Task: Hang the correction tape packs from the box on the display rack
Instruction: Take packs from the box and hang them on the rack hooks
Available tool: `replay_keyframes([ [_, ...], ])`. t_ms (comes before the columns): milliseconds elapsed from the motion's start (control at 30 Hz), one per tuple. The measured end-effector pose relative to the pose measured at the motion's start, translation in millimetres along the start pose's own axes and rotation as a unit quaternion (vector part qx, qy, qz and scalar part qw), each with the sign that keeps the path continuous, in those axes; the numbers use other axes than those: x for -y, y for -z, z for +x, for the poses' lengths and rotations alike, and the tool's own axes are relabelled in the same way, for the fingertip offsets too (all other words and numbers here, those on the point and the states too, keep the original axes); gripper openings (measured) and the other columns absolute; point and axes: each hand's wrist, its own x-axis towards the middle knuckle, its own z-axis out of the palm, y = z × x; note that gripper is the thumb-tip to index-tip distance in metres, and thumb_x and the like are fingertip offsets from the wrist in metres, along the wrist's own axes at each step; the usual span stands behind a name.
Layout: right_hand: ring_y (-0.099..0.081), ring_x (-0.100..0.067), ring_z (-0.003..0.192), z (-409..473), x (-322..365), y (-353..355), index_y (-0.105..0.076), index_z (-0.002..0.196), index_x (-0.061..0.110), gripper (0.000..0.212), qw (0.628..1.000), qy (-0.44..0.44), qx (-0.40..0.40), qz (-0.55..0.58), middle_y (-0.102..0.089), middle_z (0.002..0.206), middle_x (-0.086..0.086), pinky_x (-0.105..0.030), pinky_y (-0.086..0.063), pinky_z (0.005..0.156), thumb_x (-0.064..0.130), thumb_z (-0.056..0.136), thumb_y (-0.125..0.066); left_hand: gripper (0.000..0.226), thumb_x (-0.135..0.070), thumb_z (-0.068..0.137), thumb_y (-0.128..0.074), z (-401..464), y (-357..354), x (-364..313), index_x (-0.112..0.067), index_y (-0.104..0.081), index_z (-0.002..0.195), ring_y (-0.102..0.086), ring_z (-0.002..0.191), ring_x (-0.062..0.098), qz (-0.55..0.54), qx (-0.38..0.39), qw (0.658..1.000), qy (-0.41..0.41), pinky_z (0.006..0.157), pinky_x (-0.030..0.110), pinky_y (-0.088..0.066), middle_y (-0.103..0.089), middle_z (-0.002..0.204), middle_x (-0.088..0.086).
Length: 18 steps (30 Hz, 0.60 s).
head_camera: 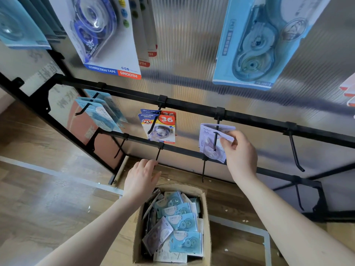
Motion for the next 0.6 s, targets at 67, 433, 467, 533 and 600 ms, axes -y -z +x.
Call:
replay_keyframes([
  [67, -0.057, -0.020, 0.088, -3, -3, 5, -0.058, 0.112, 0.015, 0.021, 1.000, -0.015, -0.012, -0.006, -0.064, 0.103, -0.001, -0.026, -0.033, 0.061, 0.023, 0.092, -0.056, 0.033, -0.019, 0.076, -0.078, -1, 1, -1, -0.006, -0.066, 0.105, -0.063, 0.085, 0.036, 0.008, -0.001, 1.000, -0.012, 0.069, 0.041, -0.053, -0.065, 0.094, 0.014],
  [433, -0.046, -0.020, 0.123, -53, -19, 41, -0.041, 0.139, 0.014, 0.049, 0.987, 0.021, 0.031, -0.159, -0.048, 0.136, -0.006, -0.030, -0.041, 0.096, 0.032, 0.095, -0.051, 0.046, -0.018, 0.059, -0.090, -6, 17, -23, -0.006, -0.069, 0.098, -0.068, 0.083, 0.033, 0.054, -0.015, 0.993, -0.102, 0.067, 0.038, -0.056, -0.069, 0.093, 0.010],
  [467, -0.043, -0.019, 0.126, -59, -19, 43, -0.039, 0.141, 0.015, 0.051, 0.983, 0.021, 0.042, -0.176, -0.045, 0.140, -0.005, -0.029, -0.039, 0.100, 0.034, 0.095, -0.049, 0.048, -0.020, 0.060, -0.090, -7, 18, -24, -0.006, -0.069, 0.100, -0.068, 0.088, 0.033, 0.060, -0.011, 0.993, -0.104, 0.069, 0.039, -0.056, -0.069, 0.097, 0.010],
  [533, -0.038, -0.017, 0.131, -72, -20, 48, -0.034, 0.144, 0.017, 0.053, 0.978, 0.020, 0.062, -0.199, -0.039, 0.146, -0.003, -0.027, -0.035, 0.104, 0.038, 0.096, -0.046, 0.051, -0.026, 0.061, -0.089, -11, 20, -28, -0.008, -0.069, 0.105, -0.068, 0.096, 0.033, 0.077, 0.003, 0.992, -0.103, 0.073, 0.042, -0.056, -0.070, 0.105, 0.012],
  [600, -0.032, -0.017, 0.136, -86, -20, 52, -0.028, 0.147, 0.020, 0.056, 0.972, 0.013, 0.081, -0.221, -0.030, 0.151, -0.003, -0.026, -0.031, 0.107, 0.042, 0.097, -0.041, 0.055, -0.030, 0.062, -0.089, -16, 22, -29, -0.009, -0.069, 0.108, -0.066, 0.103, 0.034, 0.082, 0.011, 0.991, -0.101, 0.078, 0.045, -0.055, -0.069, 0.111, 0.014],
])
